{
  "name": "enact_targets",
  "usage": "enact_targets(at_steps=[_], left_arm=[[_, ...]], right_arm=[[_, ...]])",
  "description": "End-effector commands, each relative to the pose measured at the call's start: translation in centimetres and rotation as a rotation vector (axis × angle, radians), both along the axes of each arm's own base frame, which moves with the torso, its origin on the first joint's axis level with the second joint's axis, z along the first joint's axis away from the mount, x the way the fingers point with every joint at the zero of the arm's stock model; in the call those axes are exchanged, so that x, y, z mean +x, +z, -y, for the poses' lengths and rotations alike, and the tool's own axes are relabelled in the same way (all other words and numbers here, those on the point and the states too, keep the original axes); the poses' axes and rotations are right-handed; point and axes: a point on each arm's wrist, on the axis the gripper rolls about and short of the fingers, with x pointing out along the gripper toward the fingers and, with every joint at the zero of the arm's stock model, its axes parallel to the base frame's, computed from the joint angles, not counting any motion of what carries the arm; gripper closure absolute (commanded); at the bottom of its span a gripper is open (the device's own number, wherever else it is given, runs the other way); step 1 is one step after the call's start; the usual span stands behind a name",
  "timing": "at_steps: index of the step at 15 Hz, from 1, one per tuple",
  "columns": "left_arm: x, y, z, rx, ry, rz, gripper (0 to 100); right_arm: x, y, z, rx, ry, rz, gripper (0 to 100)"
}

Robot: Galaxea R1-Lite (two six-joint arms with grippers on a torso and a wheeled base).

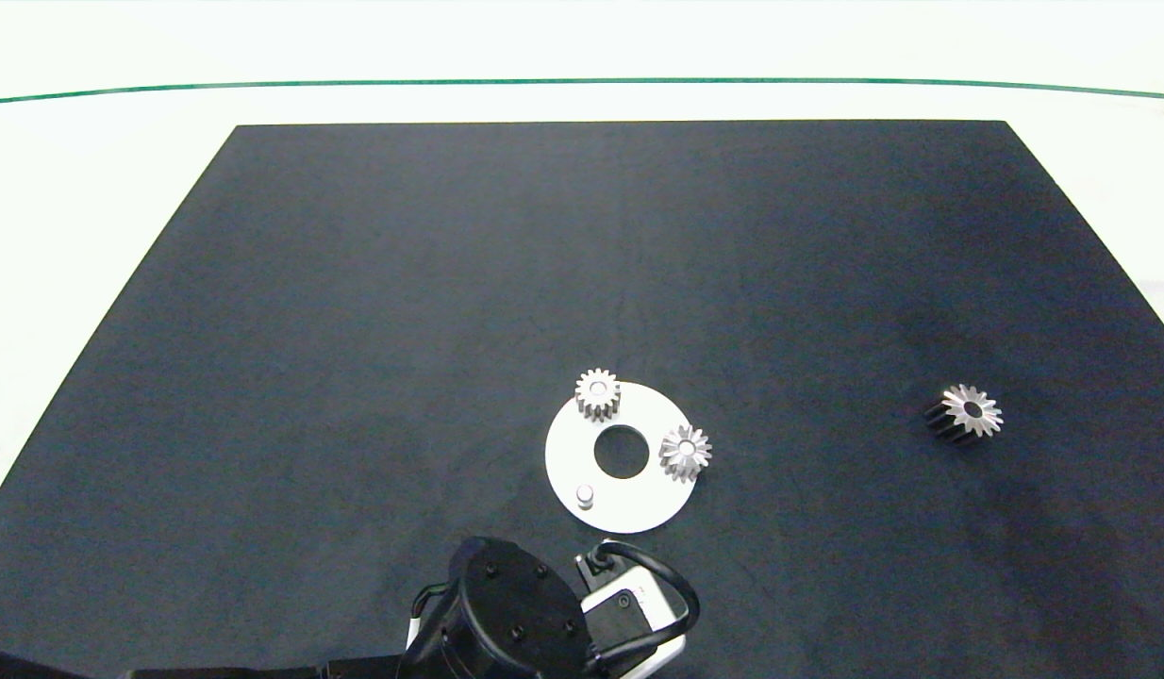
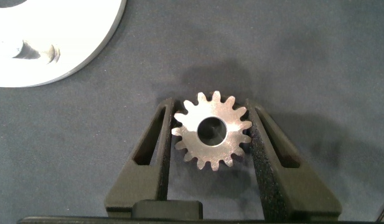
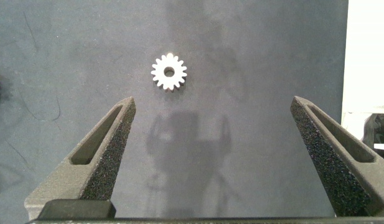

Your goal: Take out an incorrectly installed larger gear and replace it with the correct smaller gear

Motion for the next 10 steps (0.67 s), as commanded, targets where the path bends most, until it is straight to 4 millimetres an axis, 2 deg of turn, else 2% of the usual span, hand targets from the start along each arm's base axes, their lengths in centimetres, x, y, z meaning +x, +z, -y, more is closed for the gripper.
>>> enact_targets(at_steps=[1,8,10], left_arm=[[-0.1,0.3,0.0,-0.012,-0.003,0.01,81],[0.3,2.0,0.3,-0.071,0.005,0.045,81],[1.1,3.9,0.1,-0.127,0.035,0.08,81]], right_arm=[[0.0,0.0,0.0,-0.001,-0.001,-0.002,0],[0.0,-0.2,0.0,-0.001,-0.001,-0.008,0],[0.0,-0.3,0.0,0.0,0.001,-0.014,0]])
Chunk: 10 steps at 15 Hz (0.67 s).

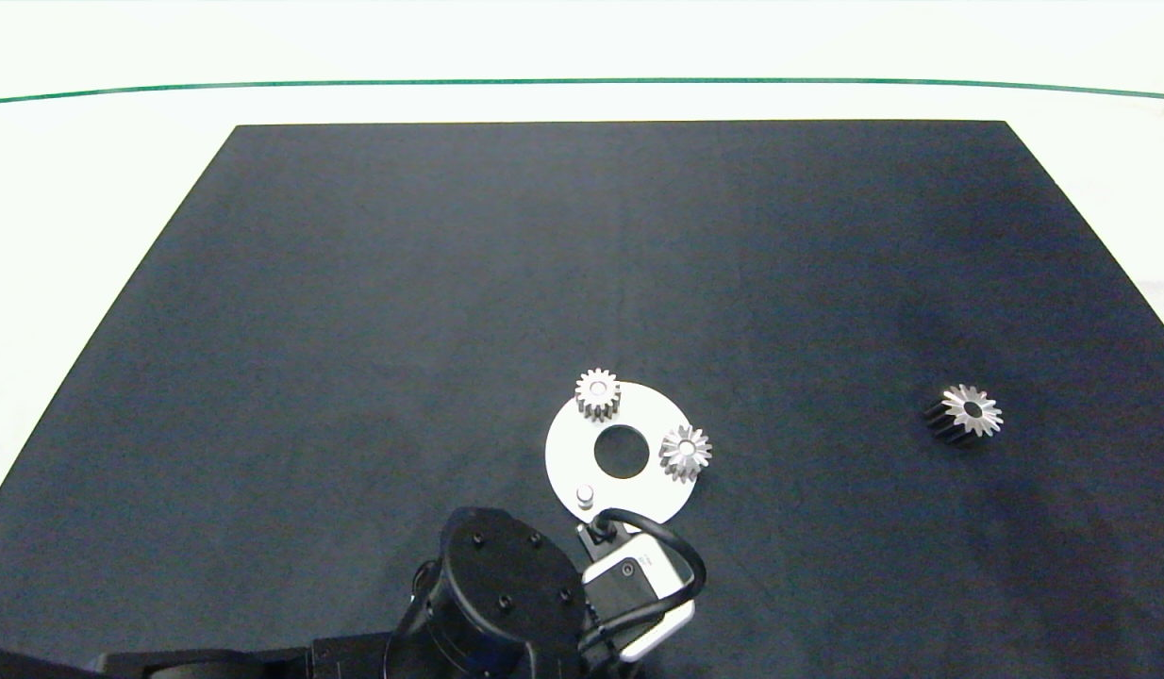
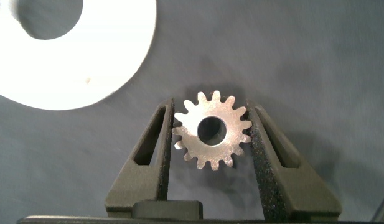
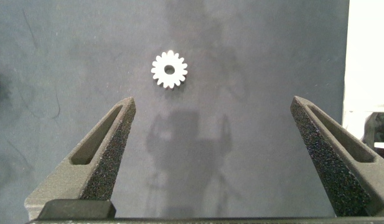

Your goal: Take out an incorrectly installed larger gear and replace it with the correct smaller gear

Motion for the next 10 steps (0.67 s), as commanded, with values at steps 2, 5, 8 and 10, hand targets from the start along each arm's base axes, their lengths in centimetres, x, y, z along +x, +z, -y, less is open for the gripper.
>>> enact_targets(at_steps=[2,5,8,10], left_arm=[[1.2,2.7,-0.5,-0.049,0.046,0.034,81],[1.9,3.8,-0.8,-0.048,0.072,0.033,81],[3.0,5.0,-0.9,-0.082,0.106,0.056,81],[3.4,5.1,-0.8,-0.086,0.117,0.061,81]], right_arm=[[-0.1,-0.1,0.0,-0.001,0.0,-0.004,0],[-0.1,-0.1,0.0,0.0,0.002,-0.004,0],[-0.1,-0.1,0.0,0.0,0.003,-0.002,0],[-0.2,0.0,0.0,0.0,0.003,0.003,0]])
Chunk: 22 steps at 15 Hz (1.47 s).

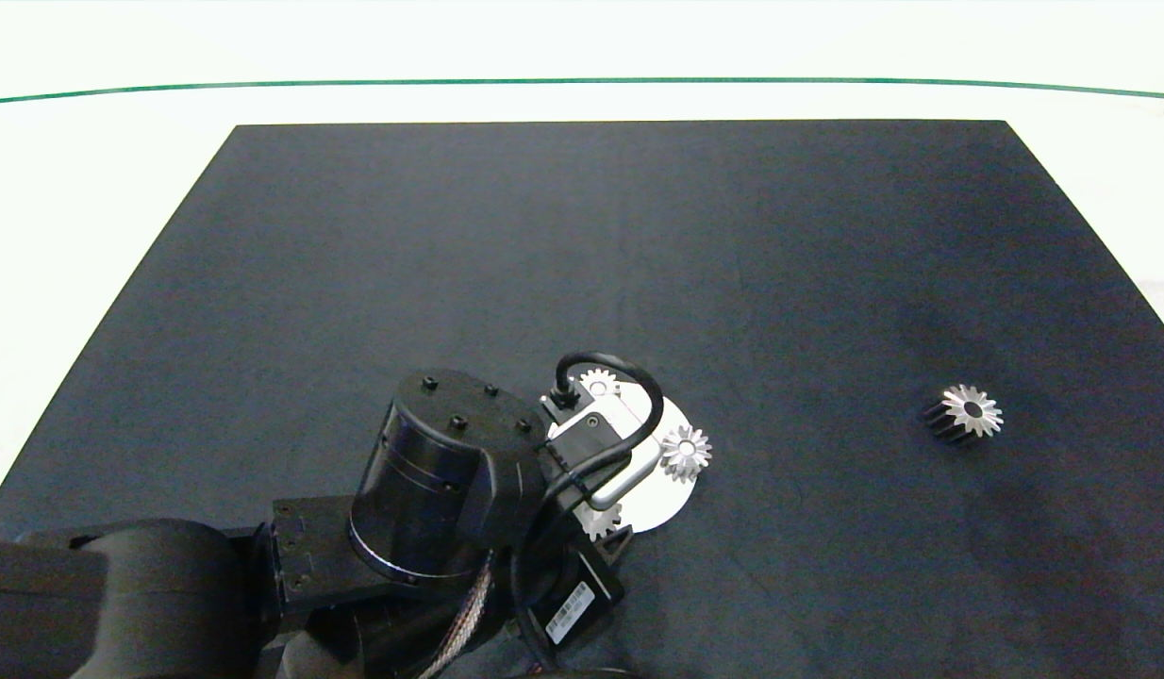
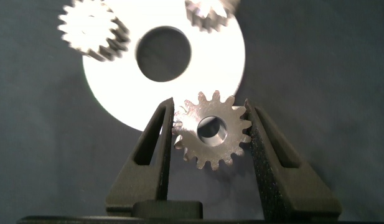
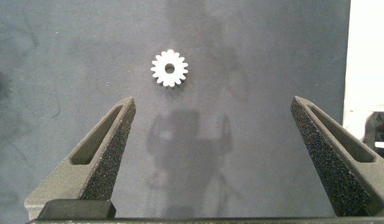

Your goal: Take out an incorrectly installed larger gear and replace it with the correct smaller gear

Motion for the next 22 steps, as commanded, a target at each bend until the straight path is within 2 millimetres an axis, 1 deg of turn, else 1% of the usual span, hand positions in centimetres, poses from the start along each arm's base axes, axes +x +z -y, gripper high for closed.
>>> enact_targets(at_steps=[1,2,5,8,10,11,14,22], left_arm=[[0.7,0.4,-0.1,-0.011,0.021,0.013,81],[0.8,0.4,0.0,-0.011,0.021,0.013,81],[1.1,-0.4,0.4,0.008,0.023,-0.001,81],[1.3,-0.7,0.5,0.015,0.024,-0.005,81],[2.2,-0.8,0.2,0.021,0.052,-0.004,81],[2.4,-0.8,0.2,0.023,0.055,-0.001,81],[2.4,-0.8,0.1,0.025,0.057,-0.001,81],[2.2,-2.1,0.0,0.064,0.051,-0.027,81]], right_arm=[[-0.1,0.0,0.0,0.0,0.002,0.001,0],[-0.1,0.0,0.0,0.0,0.002,0.0,0],[-0.1,0.0,0.0,0.0,-0.001,0.0,0],[-0.1,0.0,0.0,0.0,-0.001,0.001,0],[-0.1,-0.2,0.0,0.0,-0.001,-0.007,0],[-0.1,-0.2,0.0,0.0,-0.001,-0.007,0],[-0.2,-0.2,0.0,0.0,-0.001,-0.004,0],[-0.2,-0.3,0.0,0.0,-0.001,-0.008,0]])
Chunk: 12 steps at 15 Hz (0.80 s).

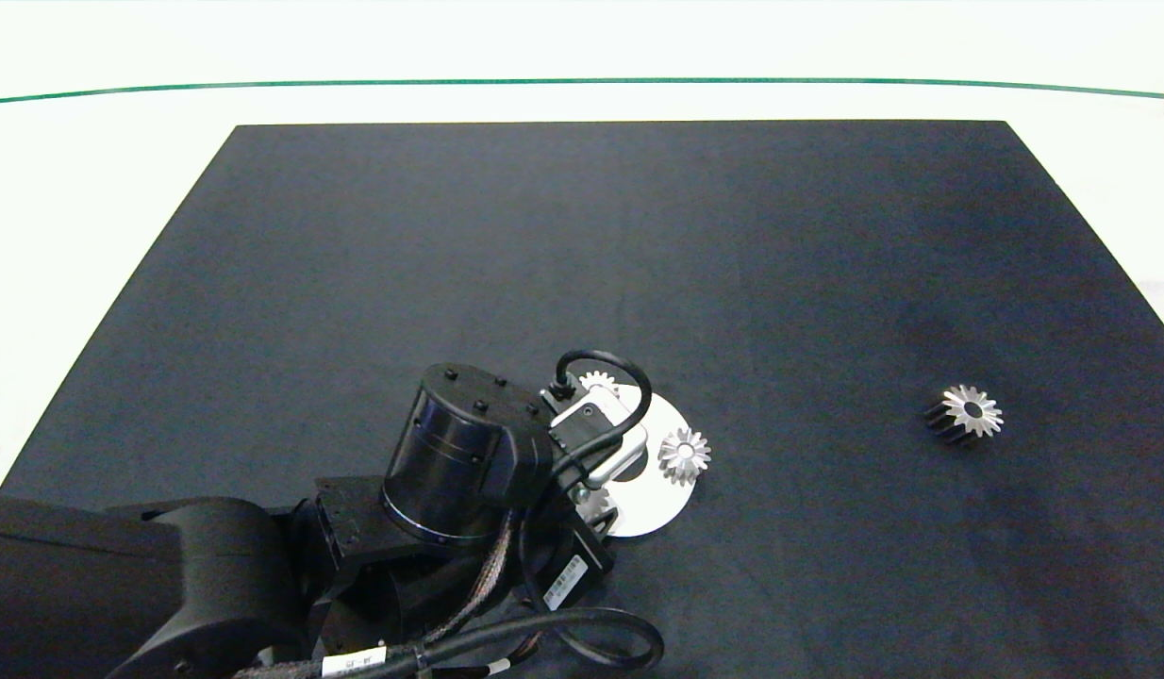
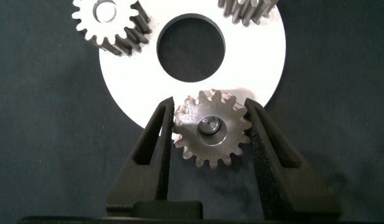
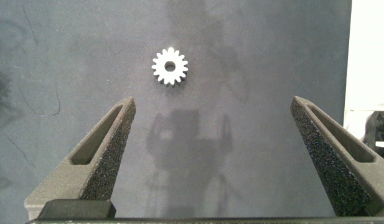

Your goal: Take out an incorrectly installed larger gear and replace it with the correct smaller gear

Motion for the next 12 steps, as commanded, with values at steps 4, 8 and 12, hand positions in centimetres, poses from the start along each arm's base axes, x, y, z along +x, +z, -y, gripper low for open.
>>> enact_targets(at_steps=[4,8,12], left_arm=[[0.11,-0.93,0.42,0.022,-0.002,-0.023,0],[0.08,-0.64,0.39,0.015,-0.002,-0.017,0],[-0.18,0.04,0.06,0.0,-0.002,-0.005,0]], right_arm=[[-0.06,-0.11,0.0,-0.001,0.0,-0.005,0],[-0.06,-0.11,0.0,-0.001,0.0,-0.005,0],[-0.15,-0.08,0.0,-0.001,0.0,-0.002,0]])
